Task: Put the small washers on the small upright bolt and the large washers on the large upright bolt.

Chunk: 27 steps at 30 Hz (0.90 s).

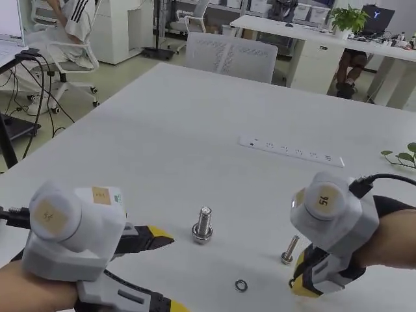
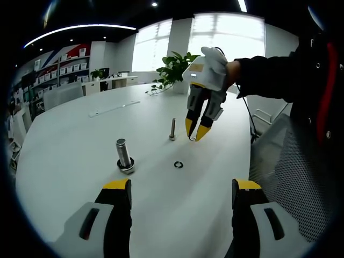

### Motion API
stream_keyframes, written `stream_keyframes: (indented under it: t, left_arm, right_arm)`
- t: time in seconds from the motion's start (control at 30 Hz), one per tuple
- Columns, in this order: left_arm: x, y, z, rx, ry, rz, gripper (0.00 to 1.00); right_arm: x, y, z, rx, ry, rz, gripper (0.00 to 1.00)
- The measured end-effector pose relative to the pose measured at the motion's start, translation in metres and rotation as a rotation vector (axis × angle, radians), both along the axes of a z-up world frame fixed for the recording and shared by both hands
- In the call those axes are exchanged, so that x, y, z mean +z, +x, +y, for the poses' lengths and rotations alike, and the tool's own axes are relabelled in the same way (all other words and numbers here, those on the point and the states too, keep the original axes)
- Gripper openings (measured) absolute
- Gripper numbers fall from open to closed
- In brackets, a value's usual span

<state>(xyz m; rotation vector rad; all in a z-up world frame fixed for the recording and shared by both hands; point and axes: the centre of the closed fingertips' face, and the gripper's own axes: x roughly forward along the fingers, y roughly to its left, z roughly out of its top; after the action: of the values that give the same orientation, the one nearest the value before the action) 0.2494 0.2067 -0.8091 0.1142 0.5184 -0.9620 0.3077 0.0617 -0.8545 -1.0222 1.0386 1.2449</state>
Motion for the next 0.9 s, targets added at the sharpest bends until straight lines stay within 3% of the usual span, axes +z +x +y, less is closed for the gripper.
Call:
stream_keyframes:
  t: [0.6, 0.9]
  left_arm:
    - [0.000, 0.003, -0.002, -0.003, -0.004, -0.002, 0.76]
    - [0.000, 0.003, -0.001, 0.000, -0.008, -0.004, 0.76]
  right_arm:
    - [0.034, 0.013, -0.016, -0.009, -0.003, -0.051, 0.14]
    - [0.054, 0.027, -0.010, -0.007, 0.016, -0.084, 0.14]
